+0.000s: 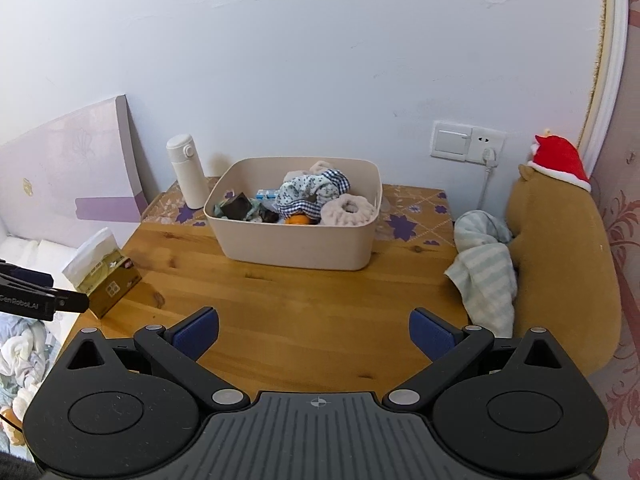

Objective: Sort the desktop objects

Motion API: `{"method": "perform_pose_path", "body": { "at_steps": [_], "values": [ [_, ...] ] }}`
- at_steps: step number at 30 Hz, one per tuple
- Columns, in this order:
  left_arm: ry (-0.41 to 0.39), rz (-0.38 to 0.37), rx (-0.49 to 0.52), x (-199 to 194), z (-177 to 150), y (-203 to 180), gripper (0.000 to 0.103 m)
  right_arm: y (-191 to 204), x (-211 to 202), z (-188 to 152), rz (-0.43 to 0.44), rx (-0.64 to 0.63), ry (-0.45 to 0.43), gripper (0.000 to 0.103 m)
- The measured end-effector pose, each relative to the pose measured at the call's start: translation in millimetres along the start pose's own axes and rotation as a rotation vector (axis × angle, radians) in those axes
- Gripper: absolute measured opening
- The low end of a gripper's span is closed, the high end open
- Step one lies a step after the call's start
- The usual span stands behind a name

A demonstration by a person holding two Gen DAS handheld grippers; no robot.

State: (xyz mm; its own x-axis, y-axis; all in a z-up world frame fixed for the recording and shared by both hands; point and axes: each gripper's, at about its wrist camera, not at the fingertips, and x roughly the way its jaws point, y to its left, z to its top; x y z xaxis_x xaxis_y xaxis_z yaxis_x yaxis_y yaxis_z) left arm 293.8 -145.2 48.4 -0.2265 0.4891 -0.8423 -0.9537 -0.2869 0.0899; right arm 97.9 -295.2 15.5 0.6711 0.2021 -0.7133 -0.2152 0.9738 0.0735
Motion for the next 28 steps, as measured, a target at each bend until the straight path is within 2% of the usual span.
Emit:
{"method": "perform_pose_path", "body": {
  "at_steps": [12,28],
  "values": [
    [-0.008,-0.027,0.043,-30,-3,-6,0.076,-6,-24,-13,-0.035,0.027,0.020,0.103],
    [0.007,-0.036,0.069,-26,-2,-22,0.076,-12,-27,-16,-0.078,0.025,0.047,0.103]
  ]
}}
